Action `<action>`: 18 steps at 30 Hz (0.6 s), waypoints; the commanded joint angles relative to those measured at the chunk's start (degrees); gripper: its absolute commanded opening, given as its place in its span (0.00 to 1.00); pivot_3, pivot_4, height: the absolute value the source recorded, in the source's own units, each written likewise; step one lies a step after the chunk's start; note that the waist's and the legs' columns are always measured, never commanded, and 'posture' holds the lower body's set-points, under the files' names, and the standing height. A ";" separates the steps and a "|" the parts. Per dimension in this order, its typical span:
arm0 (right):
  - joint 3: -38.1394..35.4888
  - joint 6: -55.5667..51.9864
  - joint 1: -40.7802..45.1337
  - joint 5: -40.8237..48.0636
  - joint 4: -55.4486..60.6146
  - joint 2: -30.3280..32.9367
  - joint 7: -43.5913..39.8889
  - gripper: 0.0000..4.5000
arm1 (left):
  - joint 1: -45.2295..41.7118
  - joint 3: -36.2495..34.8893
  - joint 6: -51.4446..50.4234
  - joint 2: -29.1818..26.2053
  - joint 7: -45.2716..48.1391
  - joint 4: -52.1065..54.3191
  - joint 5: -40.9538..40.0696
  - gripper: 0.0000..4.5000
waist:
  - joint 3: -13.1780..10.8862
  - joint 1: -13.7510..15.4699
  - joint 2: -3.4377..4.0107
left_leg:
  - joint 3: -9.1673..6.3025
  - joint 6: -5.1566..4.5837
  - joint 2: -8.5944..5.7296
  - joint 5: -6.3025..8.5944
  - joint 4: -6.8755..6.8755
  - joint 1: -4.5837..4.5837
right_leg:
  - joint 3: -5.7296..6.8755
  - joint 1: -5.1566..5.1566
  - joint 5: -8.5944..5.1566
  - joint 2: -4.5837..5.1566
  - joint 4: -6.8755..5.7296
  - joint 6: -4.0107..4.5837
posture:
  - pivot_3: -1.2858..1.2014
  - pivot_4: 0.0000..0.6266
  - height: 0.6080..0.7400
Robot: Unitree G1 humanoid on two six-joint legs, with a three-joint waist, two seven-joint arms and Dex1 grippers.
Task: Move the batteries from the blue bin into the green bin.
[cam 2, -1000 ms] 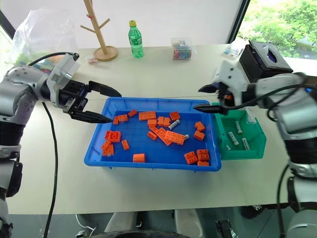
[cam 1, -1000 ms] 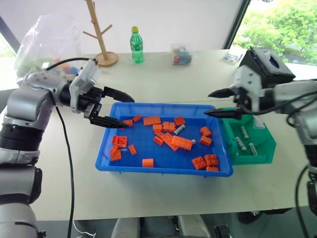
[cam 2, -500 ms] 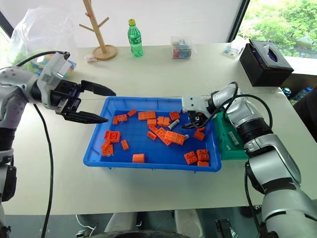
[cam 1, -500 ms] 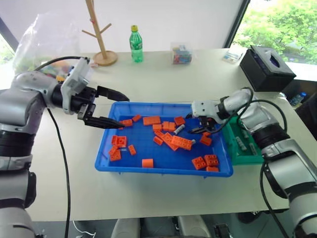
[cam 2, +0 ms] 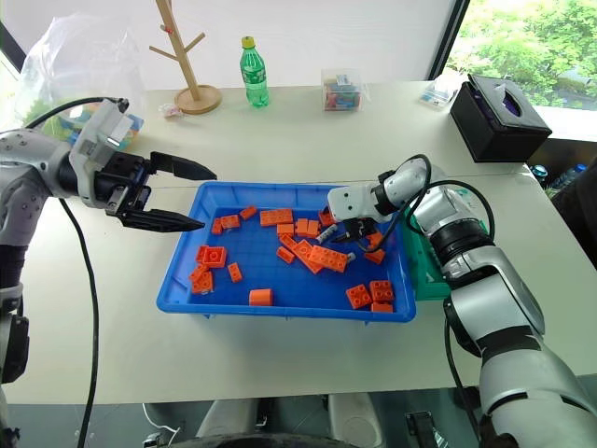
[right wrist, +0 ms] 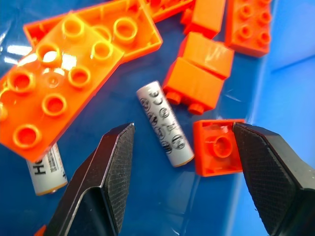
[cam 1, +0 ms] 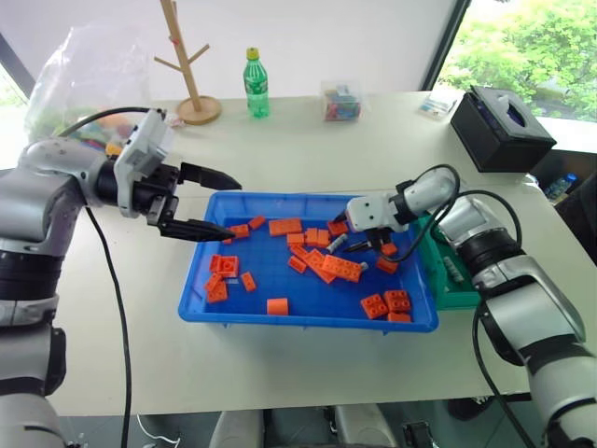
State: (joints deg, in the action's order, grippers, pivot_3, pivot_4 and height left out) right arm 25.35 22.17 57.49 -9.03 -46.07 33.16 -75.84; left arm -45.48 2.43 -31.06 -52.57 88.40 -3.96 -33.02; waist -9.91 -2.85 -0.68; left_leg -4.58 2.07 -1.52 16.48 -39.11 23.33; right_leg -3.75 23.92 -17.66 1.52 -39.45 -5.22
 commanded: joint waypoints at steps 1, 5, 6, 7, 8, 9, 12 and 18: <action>-0.49 3.36 1.24 -1.33 -1.75 -0.21 0.13 0.72 | -1.54 -1.82 -0.35 -0.22 -0.13 1.07 -0.57 1.00 | 0.00 -0.03 0.00 | 0.00 0.00 0.00 0.00 0.00 0.00 | 0.00 0.00 0.00 0.00 0.00 0.00 | 0.52 0.24 0.97; -0.42 5.33 1.33 -2.73 -4.11 -0.85 1.46 0.72 | -1.97 -1.75 -0.29 -0.25 -0.05 0.56 -0.37 1.00 | 0.00 -0.31 0.00 | 0.00 0.00 0.00 0.00 0.00 -0.05 | 0.00 -0.06 0.00 -0.01 -0.01 0.00 | 0.52 0.24 0.97; -0.35 5.84 1.43 -3.12 -4.69 -0.99 1.92 0.72 | -2.05 -1.74 -0.32 -0.22 -0.08 0.50 -0.37 1.00 | 0.00 -0.40 0.00 | 0.00 0.00 0.00 0.00 0.00 -0.10 | 0.00 -0.10 0.00 -0.01 -0.01 0.00 | 0.52 0.24 0.97; -0.33 6.19 1.56 -3.42 -5.19 -1.15 2.37 0.72 | -2.10 -1.74 -0.33 -0.19 -0.11 0.47 -0.36 1.00 | 0.00 -0.50 0.00 | 0.00 0.00 0.00 0.00 0.00 -0.13 | 0.00 -0.14 0.00 -0.01 -0.01 0.00 | 0.52 0.24 0.97; -0.35 6.50 1.69 -3.56 -5.52 -1.33 2.62 0.72 | -2.13 -1.72 -0.32 -0.16 -0.14 0.47 -0.35 1.00 | 0.00 -0.60 0.00 | 0.00 0.00 0.00 0.00 0.00 -0.18 | 0.00 -0.19 0.00 -0.01 -0.01 0.00 | 0.52 0.24 0.97; -0.38 7.17 1.75 -3.63 -5.49 -1.40 2.79 0.72 | -2.14 -1.75 -0.40 -0.16 -0.23 0.61 -0.40 1.00 | 0.00 -0.79 0.00 | 0.00 0.00 0.00 0.00 0.00 -0.23 | 0.00 -0.24 0.00 -0.01 -0.01 0.00 | 0.52 0.24 0.97; -0.53 9.41 1.59 -3.03 -5.06 -1.48 1.88 0.72 | -2.18 -1.80 -0.49 -0.16 -0.37 0.77 -0.44 1.00 | 0.00 -1.04 0.00 | -0.02 0.00 0.00 0.00 0.01 -0.37 | 0.01 -0.40 0.00 -0.02 0.01 0.00 | 0.52 0.24 0.97; -0.01 12.29 0.89 -4.19 -5.59 -0.76 0.68 0.25 | -2.05 -1.89 -0.22 -0.28 -0.41 0.72 -0.30 1.00 | 0.00 -1.14 0.00 | -0.02 0.00 0.00 0.00 0.04 -0.49 | 0.00 -0.49 0.00 -0.03 0.02 0.00 | 0.52 0.24 0.97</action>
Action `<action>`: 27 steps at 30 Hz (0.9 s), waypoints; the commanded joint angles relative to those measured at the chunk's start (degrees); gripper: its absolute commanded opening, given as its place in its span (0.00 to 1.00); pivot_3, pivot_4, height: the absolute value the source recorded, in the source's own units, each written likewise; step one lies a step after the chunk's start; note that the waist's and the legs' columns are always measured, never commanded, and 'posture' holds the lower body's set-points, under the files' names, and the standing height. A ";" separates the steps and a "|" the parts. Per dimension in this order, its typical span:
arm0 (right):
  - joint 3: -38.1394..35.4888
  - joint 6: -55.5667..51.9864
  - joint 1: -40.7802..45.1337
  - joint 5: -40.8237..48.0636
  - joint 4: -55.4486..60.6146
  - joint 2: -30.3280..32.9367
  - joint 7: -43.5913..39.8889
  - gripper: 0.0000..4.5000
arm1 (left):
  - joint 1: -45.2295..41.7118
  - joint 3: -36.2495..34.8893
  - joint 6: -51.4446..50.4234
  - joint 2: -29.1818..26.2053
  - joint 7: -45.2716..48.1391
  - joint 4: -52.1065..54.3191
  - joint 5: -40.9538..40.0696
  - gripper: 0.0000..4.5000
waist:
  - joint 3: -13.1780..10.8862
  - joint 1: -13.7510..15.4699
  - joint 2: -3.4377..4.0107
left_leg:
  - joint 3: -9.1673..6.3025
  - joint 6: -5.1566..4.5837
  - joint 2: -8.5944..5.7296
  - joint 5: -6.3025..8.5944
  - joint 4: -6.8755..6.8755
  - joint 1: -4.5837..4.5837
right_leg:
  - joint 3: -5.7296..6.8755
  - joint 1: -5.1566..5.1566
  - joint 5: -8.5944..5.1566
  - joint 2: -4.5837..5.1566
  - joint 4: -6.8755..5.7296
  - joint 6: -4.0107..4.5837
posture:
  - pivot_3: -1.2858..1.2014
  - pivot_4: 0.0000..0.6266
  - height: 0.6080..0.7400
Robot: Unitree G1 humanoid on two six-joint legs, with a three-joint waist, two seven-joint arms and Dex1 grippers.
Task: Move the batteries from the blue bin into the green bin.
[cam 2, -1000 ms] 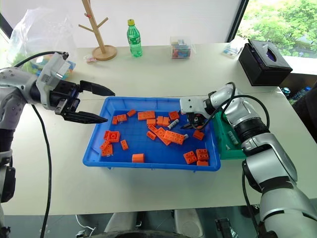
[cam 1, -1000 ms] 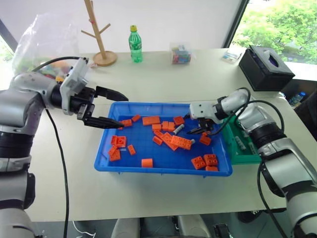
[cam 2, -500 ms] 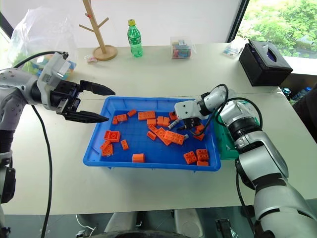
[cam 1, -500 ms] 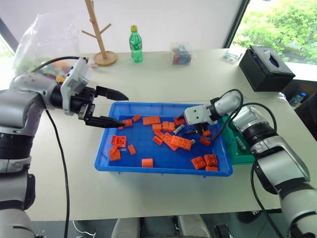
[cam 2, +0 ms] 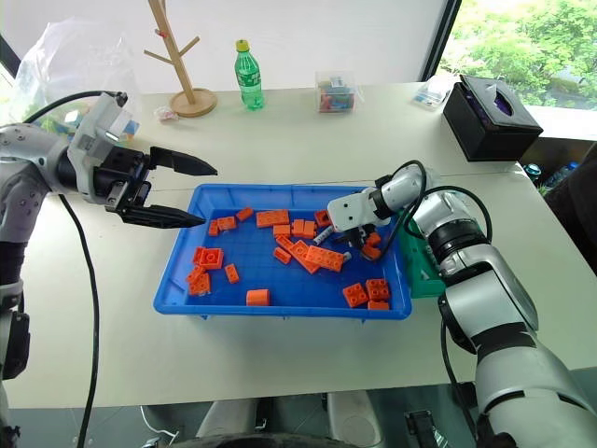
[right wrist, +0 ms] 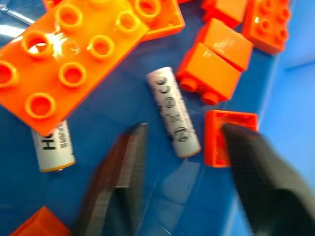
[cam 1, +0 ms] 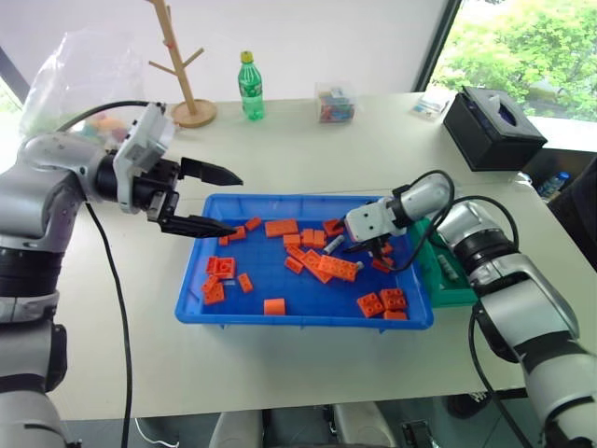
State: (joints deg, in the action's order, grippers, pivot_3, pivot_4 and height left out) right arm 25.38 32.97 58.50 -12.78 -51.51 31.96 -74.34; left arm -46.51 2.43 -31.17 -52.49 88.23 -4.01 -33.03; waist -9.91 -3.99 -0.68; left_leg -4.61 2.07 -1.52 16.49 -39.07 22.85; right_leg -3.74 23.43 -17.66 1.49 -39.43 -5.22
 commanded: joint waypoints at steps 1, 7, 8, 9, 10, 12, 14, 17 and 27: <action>-0.03 1.68 -0.21 -0.55 -0.38 0.51 -1.09 0.15 | -1.13 -1.88 -0.08 -0.32 -0.24 0.66 -0.27 1.00 | 0.00 0.00 0.00 | 0.00 0.00 0.00 0.00 0.00 0.00 | 0.00 0.00 0.00 0.00 0.00 0.00 | 0.52 0.24 0.97; -0.49 0.67 -0.31 -0.49 -0.90 0.03 -1.73 0.15 | -1.24 -2.01 0.01 -0.28 -0.36 0.61 -0.30 1.00 | 0.00 0.01 0.00 | 0.00 0.00 0.00 0.00 0.00 -0.01 | 0.00 -0.01 0.00 0.00 0.00 0.00 | 0.52 0.24 0.97; -0.54 0.44 -0.29 -0.48 -0.95 -0.10 -1.69 0.15 | -1.26 -2.03 0.03 -0.27 -0.40 0.59 -0.29 1.00 | 0.00 0.01 0.00 | 0.00 0.00 0.00 0.00 0.00 -0.01 | 0.00 -0.01 0.00 0.00 0.00 0.00 | 0.52 0.24 0.97; -0.57 0.29 -0.27 -0.50 -0.98 -0.19 -1.65 0.15 | -1.27 -2.03 0.03 -0.26 -0.43 0.58 -0.28 1.00 | 0.00 0.01 0.00 | 0.00 0.00 0.00 0.00 0.00 -0.02 | 0.00 -0.01 0.00 0.00 0.00 0.00 | 0.52 0.24 0.97; -0.58 0.03 -0.36 -0.46 -0.86 -0.25 -1.75 0.15 | -1.15 -2.09 0.04 -0.31 -0.46 0.68 -0.31 1.00 | 0.00 0.01 0.00 | 0.00 0.00 0.00 0.00 0.00 -0.02 | 0.00 -0.02 0.00 0.00 0.00 0.00 | 0.52 0.24 0.97; -0.60 -0.20 -0.48 -0.43 -0.59 -0.33 -1.74 0.15 | -1.00 -2.16 0.07 -0.37 -0.51 0.78 -0.37 1.00 | 0.00 0.01 0.00 | 0.00 0.00 0.00 0.00 0.00 -0.03 | 0.00 -0.03 0.00 0.01 0.00 0.00 | 0.52 0.24 0.97; -1.13 -0.80 -0.26 -0.08 0.27 -0.30 -1.14 0.15 | -0.86 -2.14 0.12 -0.38 -0.57 0.79 -0.38 1.00 | 0.00 0.01 0.00 | 0.00 0.00 0.00 0.00 0.00 -0.04 | 0.00 -0.04 0.00 0.00 0.00 0.00 | 0.52 0.24 0.97; -4.31 -7.07 0.84 3.27 5.23 0.52 -1.43 0.15 | -0.48 -1.93 0.22 -0.27 -0.53 0.90 -0.34 1.00 | -0.01 0.02 0.01 | 0.00 0.00 0.00 0.00 0.00 -0.05 | -0.01 -0.04 0.00 0.01 0.00 0.00 | 0.52 0.24 0.97; -19.66 -33.24 -11.10 10.30 38.97 20.25 -2.29 0.15 | -2.51 -0.18 2.09 2.30 0.61 -2.08 1.08 1.00 | -0.04 2.26 0.06 | -0.14 -0.03 -0.02 0.02 0.02 0.21 | 0.04 0.02 0.00 0.08 0.23 0.00 | 0.52 0.24 0.97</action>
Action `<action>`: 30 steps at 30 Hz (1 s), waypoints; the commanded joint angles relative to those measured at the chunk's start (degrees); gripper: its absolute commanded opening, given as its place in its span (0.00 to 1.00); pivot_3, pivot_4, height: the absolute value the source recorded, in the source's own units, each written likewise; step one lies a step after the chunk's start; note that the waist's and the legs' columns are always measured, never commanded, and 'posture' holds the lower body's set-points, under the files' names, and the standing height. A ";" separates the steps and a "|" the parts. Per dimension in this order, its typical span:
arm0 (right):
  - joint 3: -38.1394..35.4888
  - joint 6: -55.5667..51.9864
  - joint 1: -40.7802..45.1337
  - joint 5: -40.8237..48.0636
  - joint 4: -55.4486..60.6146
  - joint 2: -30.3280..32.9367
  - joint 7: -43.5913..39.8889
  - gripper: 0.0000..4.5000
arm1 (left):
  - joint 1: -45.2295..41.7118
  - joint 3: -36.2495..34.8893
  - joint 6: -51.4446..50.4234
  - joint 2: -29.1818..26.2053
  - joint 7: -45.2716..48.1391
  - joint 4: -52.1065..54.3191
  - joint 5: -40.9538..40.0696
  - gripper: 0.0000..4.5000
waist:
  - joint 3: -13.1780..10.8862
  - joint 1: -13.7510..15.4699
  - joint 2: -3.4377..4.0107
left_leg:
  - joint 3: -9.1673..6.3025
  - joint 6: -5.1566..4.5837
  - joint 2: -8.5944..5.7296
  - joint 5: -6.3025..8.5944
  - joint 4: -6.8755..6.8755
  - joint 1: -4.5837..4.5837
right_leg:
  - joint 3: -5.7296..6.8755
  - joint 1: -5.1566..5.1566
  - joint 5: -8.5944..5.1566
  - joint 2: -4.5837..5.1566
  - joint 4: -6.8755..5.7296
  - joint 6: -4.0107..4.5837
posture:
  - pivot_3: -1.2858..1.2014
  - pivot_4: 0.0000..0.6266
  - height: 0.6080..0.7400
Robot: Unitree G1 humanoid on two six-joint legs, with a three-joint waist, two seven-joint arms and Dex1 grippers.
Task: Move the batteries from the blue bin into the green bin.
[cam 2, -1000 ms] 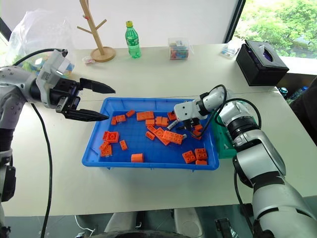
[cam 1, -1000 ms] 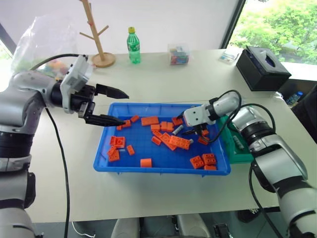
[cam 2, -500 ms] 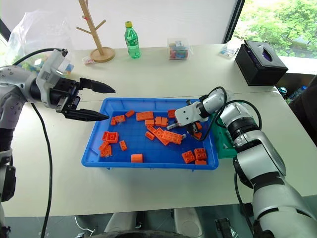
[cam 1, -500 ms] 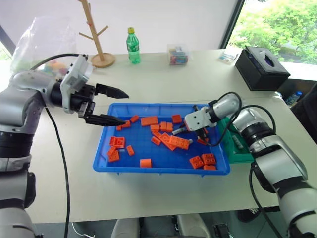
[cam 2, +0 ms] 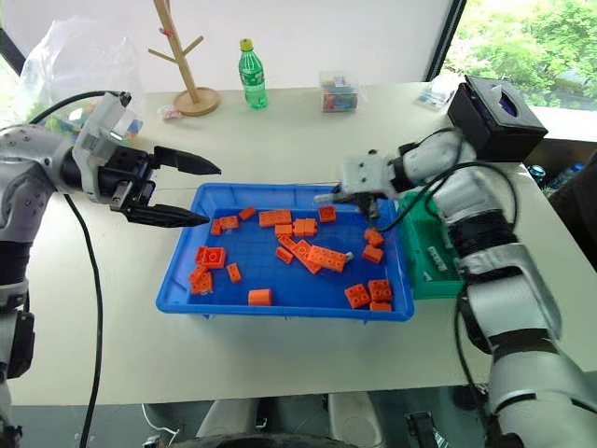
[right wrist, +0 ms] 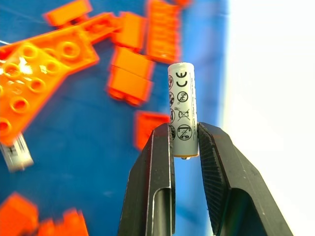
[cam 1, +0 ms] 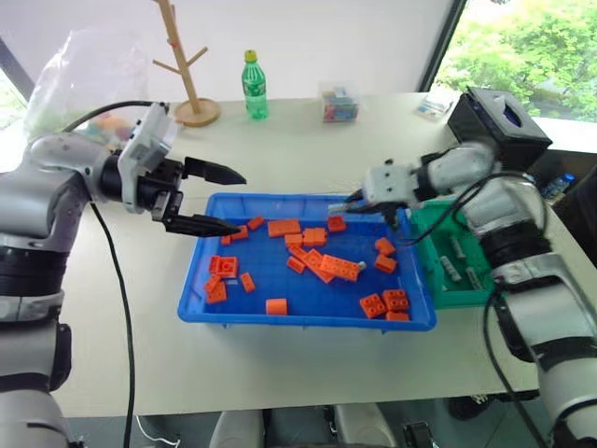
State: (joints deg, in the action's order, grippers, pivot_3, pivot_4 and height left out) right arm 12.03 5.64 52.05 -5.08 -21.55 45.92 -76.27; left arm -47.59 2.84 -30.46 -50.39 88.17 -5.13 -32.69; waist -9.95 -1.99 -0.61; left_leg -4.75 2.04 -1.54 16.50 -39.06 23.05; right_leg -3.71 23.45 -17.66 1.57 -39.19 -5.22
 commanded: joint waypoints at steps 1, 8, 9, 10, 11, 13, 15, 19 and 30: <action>-7.65 -7.43 -6.83 3.19 11.40 8.33 -0.15 0.15 | -1.69 -0.41 1.64 0.49 0.91 -1.37 0.97 1.00 | 0.00 0.68 0.00 | 0.00 -0.02 0.00 0.02 -0.01 0.03 | 0.00 0.01 0.00 0.00 0.05 0.00 | 0.52 0.24 0.97; -23.34 -19.07 -29.04 8.73 25.17 18.17 3.08 0.15 | -4.34 0.92 3.54 3.42 2.92 -5.15 2.78 1.00 | 0.00 0.83 0.01 | 0.11 -0.09 -0.01 0.05 -0.03 0.05 | 0.00 0.03 0.00 -0.02 0.04 0.00 | 0.52 0.24 0.97; -24.54 -20.53 -31.14 9.44 26.67 18.20 3.69 0.15 | -4.72 1.04 3.70 3.79 3.13 -5.62 3.04 1.00 | 0.00 0.65 0.01 | 0.16 -0.09 0.00 0.05 -0.02 0.01 | -0.04 0.02 0.00 -0.03 0.00 0.00 | 0.52 0.24 0.97; -25.39 -21.51 -32.97 9.64 27.90 18.10 4.60 0.21 | -5.13 1.13 3.81 4.12 3.39 -6.06 3.27 1.00 | 0.00 0.46 0.01 | 0.17 -0.09 0.02 0.05 -0.02 -0.03 | -0.06 0.01 0.00 -0.05 -0.04 0.00 | 0.52 0.24 0.97; -25.93 -22.01 -34.35 9.57 28.73 18.04 5.58 0.29 | -5.46 1.19 3.89 4.40 3.63 -6.37 3.48 1.00 | 0.00 0.20 0.01 | 0.17 -0.09 0.03 0.05 -0.02 -0.06 | -0.06 -0.01 0.00 -0.06 -0.06 0.00 | 0.52 0.24 0.97; -26.45 -23.34 -35.79 9.20 29.50 17.94 7.85 0.45 | -5.90 1.26 3.95 4.78 4.00 -6.76 3.80 1.00 | 0.00 -0.11 0.01 | 0.17 -0.09 0.03 0.05 -0.03 -0.12 | -0.06 -0.06 0.00 -0.06 -0.09 0.00 | 0.52 0.24 0.97; -26.74 -24.26 -36.43 9.67 29.94 18.31 8.75 0.67 | -6.15 1.35 4.08 4.88 4.25 -7.03 3.97 1.00 | 0.00 -0.40 0.01 | 0.17 -0.09 0.02 0.05 -0.03 -0.17 | -0.06 -0.12 0.00 -0.05 -0.08 0.00 | 0.52 0.24 0.97; -26.77 -25.00 -33.95 11.33 29.53 19.19 9.38 0.88 | -6.23 1.44 3.86 4.66 4.33 -6.82 3.83 1.00 | -0.01 -0.53 0.02 | 0.19 -0.09 0.03 0.05 -0.02 -0.18 | -0.08 -0.12 0.00 -0.05 -0.07 0.00 | 0.52 0.24 0.97; -15.13 -60.17 -17.40 28.58 41.77 7.65 16.48 0.88 | -5.35 2.08 3.18 2.46 4.33 -5.02 2.12 1.00 | -0.08 -0.06 0.07 | 0.10 -0.08 0.10 0.05 0.07 -0.21 | -0.14 -0.15 -0.01 -0.06 0.00 0.01 | 0.52 0.24 0.97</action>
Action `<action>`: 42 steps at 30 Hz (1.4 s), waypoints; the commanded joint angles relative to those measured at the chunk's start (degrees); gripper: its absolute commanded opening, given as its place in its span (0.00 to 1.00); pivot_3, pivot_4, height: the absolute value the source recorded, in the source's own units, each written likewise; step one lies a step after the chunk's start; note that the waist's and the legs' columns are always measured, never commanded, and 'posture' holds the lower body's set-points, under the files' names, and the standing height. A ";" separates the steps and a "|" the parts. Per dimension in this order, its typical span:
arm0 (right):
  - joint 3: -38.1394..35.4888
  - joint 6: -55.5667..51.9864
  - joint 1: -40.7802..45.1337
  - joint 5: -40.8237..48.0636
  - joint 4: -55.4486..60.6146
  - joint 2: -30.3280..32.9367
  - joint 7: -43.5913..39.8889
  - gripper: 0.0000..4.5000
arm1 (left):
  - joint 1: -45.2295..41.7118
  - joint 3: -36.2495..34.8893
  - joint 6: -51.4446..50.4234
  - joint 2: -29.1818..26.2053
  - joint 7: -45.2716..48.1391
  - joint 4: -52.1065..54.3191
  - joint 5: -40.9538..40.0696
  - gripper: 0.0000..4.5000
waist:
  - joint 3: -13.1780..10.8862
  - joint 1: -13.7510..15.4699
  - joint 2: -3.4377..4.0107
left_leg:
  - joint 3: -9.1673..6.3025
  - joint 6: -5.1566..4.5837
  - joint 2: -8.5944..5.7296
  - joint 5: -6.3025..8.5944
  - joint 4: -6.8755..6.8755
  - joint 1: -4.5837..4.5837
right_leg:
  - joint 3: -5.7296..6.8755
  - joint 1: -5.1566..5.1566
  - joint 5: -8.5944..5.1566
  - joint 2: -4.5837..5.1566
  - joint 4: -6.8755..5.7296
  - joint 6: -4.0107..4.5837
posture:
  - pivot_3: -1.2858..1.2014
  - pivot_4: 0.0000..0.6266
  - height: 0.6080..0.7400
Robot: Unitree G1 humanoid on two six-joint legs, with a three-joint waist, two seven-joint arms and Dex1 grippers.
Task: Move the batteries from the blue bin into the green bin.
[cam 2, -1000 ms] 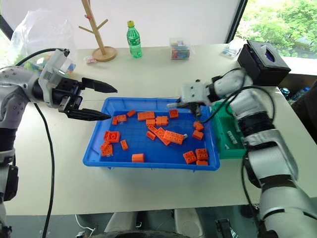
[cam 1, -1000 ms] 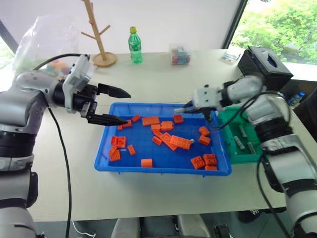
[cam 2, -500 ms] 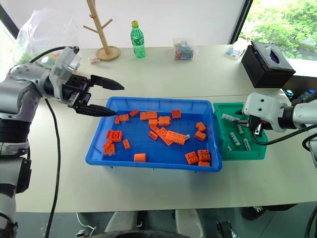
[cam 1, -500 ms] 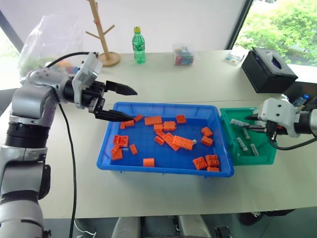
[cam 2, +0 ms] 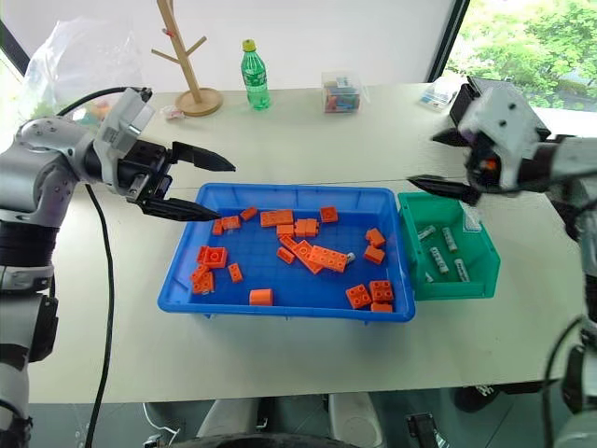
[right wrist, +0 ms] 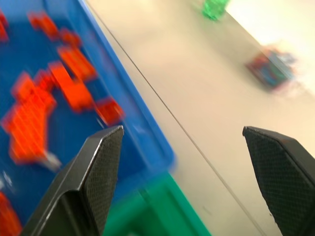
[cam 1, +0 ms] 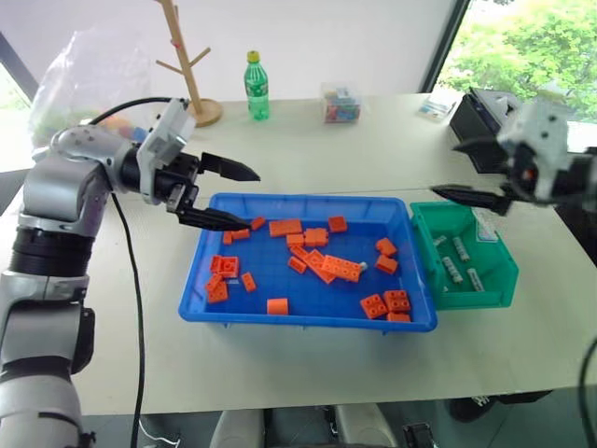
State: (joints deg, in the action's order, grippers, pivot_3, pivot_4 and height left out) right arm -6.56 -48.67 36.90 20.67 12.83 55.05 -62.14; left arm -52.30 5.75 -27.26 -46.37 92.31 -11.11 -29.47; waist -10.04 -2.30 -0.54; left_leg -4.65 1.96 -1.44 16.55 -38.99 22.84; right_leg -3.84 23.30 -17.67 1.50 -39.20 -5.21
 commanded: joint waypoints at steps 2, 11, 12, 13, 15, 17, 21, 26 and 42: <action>5.92 -9.17 -4.51 3.91 11.49 -3.52 4.84 0.88 | -0.45 -0.84 0.03 -1.89 0.18 1.03 -1.24 1.00 | 0.00 0.56 0.00 | -0.05 0.00 -0.03 0.00 -0.05 0.29 | 0.06 0.21 0.00 0.03 0.05 0.00 | 0.52 0.24 0.97; 11.98 -14.38 -7.06 4.06 15.95 -10.92 14.80 0.88 | 0.44 -1.07 -0.22 -2.72 0.18 1.67 -1.51 1.00 | 0.00 1.31 -0.01 | -0.03 0.00 -0.09 -0.01 -0.14 0.53 | 0.05 0.46 0.01 0.08 0.00 -0.01 | 0.52 0.24 0.97; 12.28 -14.42 -7.08 4.09 15.84 -11.10 15.23 0.88 | 0.50 -1.09 -0.17 -2.75 0.18 1.64 -1.52 1.00 | 0.00 1.31 -0.01 | -0.03 0.00 -0.09 -0.01 -0.15 0.53 | 0.06 0.46 0.01 0.07 0.00 -0.01 | 0.52 0.24 0.97; 12.52 -14.53 -7.08 4.22 15.80 -11.27 15.57 0.88 | 0.54 -1.12 -0.12 -2.76 0.18 1.60 -1.51 1.00 | 0.01 1.31 -0.01 | -0.03 0.00 -0.09 -0.01 -0.14 0.53 | 0.06 0.46 0.01 0.07 0.00 -0.01 | 0.52 0.24 0.97; 13.18 -14.60 -7.17 4.42 15.81 -11.70 16.22 0.88 | 0.61 -1.22 0.00 -2.72 0.18 1.46 -1.43 1.00 | 0.00 1.28 -0.01 | -0.03 0.00 -0.09 0.00 -0.14 0.53 | 0.06 0.45 0.01 0.06 0.00 -0.01 | 0.52 0.24 0.97; 14.21 -14.12 -7.57 4.03 15.63 -12.02 16.98 0.88 | 0.63 -1.34 -0.04 -2.67 0.18 1.43 -1.43 1.00 | 0.00 1.27 -0.01 | -0.03 0.00 -0.09 0.00 -0.14 0.53 | 0.07 0.46 0.01 0.06 0.00 -0.01 | 0.52 0.24 0.97; 16.42 -11.43 -9.62 2.34 14.69 -11.11 17.63 0.88 | 0.76 -1.58 -0.22 -2.51 0.18 1.75 -1.36 1.00 | 0.01 1.20 -0.01 | -0.03 0.00 -0.09 0.00 -0.14 0.53 | 0.08 0.46 0.01 0.05 -0.01 -0.01 | 0.52 0.24 0.97; 18.44 -8.16 -11.89 0.21 13.08 -10.12 17.68 0.88 | 0.79 -1.48 -0.41 -2.91 0.18 2.03 -1.53 1.00 | 0.01 1.13 -0.01 | -0.02 0.00 -0.09 -0.01 -0.15 0.53 | 0.10 0.45 0.01 0.05 -0.01 -0.01 | 0.52 0.24 0.97; 17.11 -6.68 -13.40 -0.10 11.61 -10.92 17.91 0.27 | 0.27 -0.50 -0.54 -3.65 0.18 2.50 -2.07 1.00 | 0.01 1.21 -0.01 | -0.03 0.00 -0.09 -0.01 -0.15 0.51 | 0.14 0.43 0.01 0.03 -0.02 -0.01 | 0.52 0.24 0.97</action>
State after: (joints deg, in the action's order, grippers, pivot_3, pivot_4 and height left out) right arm 12.69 -54.87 23.10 19.44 22.01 44.18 -44.16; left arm -50.51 6.09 -28.23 -49.91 92.31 -8.93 -31.73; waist -10.03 -1.09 -0.54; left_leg -4.68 1.96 -1.53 16.55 -39.14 23.34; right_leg -3.70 23.73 -17.66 1.53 -39.21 -5.23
